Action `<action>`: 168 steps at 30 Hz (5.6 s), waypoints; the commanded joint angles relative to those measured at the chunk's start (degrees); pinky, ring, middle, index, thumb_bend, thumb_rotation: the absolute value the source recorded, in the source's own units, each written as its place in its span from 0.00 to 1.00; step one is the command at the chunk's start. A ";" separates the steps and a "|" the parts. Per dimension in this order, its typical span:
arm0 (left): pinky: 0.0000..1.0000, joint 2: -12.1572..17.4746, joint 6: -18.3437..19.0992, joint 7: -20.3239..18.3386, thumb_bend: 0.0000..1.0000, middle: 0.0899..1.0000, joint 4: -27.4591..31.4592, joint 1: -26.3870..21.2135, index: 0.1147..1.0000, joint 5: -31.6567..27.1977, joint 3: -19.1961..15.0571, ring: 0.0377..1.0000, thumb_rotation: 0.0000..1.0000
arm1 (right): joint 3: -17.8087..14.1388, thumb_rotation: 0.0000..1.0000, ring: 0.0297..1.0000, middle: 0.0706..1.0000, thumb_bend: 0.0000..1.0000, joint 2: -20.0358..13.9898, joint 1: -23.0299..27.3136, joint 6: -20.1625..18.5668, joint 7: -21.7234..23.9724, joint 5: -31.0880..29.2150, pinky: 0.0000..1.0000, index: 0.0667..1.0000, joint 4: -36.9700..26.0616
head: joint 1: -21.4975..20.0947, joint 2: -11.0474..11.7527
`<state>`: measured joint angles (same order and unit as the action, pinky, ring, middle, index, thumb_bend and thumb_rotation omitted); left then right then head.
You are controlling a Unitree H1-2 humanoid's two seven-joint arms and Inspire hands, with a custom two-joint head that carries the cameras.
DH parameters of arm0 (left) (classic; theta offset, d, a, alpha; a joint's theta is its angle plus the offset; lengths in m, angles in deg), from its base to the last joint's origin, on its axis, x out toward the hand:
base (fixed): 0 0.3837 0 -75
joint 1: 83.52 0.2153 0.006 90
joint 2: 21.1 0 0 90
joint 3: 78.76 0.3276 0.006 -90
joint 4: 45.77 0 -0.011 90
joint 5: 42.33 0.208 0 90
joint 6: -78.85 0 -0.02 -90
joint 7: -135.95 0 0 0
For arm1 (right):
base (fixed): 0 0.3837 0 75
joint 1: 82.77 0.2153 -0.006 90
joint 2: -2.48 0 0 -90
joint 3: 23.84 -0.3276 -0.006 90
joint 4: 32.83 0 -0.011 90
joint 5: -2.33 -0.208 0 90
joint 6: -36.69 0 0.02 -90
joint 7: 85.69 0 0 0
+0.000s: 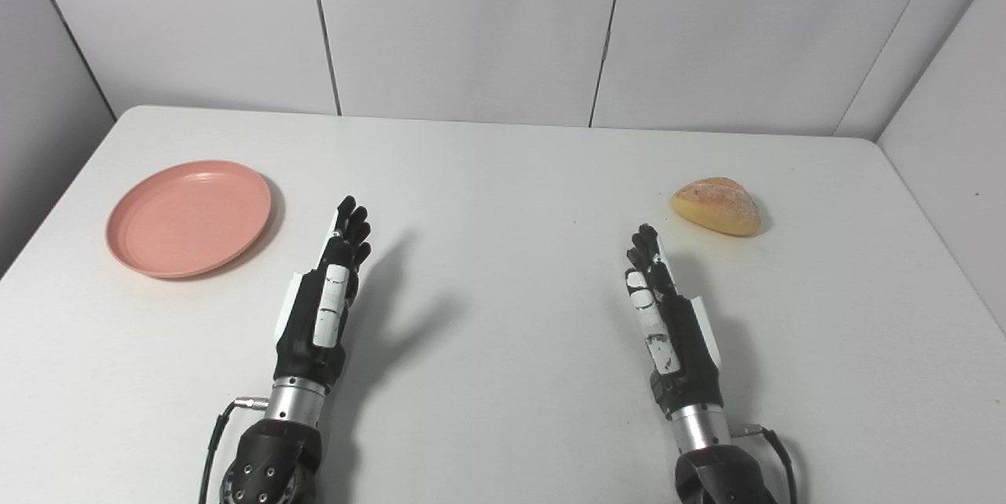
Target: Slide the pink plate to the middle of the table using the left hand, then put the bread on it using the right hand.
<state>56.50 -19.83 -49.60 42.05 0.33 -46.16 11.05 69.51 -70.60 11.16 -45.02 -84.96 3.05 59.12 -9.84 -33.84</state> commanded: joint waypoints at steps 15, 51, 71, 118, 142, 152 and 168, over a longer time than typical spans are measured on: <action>1.00 1.10 4.72 -2.66 0.62 1.00 1.14 1.52 1.00 -1.71 1.81 1.00 1.00 | -0.59 0.88 1.00 1.00 0.66 -1.08 0.89 0.60 0.04 0.31 1.00 1.00 0.78 | -0.05 0.13; 1.00 2.04 4.26 -3.04 0.60 1.00 -0.04 0.92 1.00 -1.48 2.35 1.00 1.00 | -0.71 0.87 1.00 1.00 0.61 -1.02 1.42 1.35 0.09 0.07 1.00 1.00 1.92 | 0.06 0.79; 1.00 -2.16 1.04 1.43 0.65 1.00 -2.77 1.19 1.00 5.55 4.51 1.00 1.00 | -2.70 0.83 1.00 1.00 0.56 -4.47 -0.14 3.27 3.16 -4.66 1.00 1.00 1.67 | 19.77 6.29; 1.00 -3.53 -6.28 5.40 0.64 1.00 -4.26 -2.98 1.00 6.44 2.60 1.00 1.00 | -3.51 0.83 1.00 1.00 0.33 -4.53 -1.16 3.01 4.53 -5.68 1.00 1.00 1.31 | 22.46 15.00; 0.96 7.27 -2.33 4.45 0.72 0.98 -0.05 -9.23 0.98 -2.61 -8.93 0.96 1.00 | -3.26 0.82 1.00 1.00 0.38 -4.42 -1.11 4.87 4.87 -4.94 1.00 1.00 2.00 | 20.92 12.86; 1.00 9.87 0.57 5.86 0.71 1.00 0.80 -10.60 1.00 -5.41 -13.68 0.99 1.00 | -3.23 0.81 1.00 1.00 0.46 -4.41 -1.34 5.80 4.88 -4.78 1.00 1.00 2.76 | 20.85 13.12; 0.87 12.97 -3.44 8.59 0.76 0.88 -5.68 -12.97 0.89 -5.70 -19.34 0.87 1.00 | -3.52 0.87 1.00 1.00 0.42 -5.72 -1.22 7.31 5.86 -5.48 1.00 1.00 4.28 | 22.79 14.75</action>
<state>67.98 -20.35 -41.68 35.04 -9.83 -51.34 -7.85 66.32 -75.52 11.27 -39.92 -79.58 -2.07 60.95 13.01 -19.07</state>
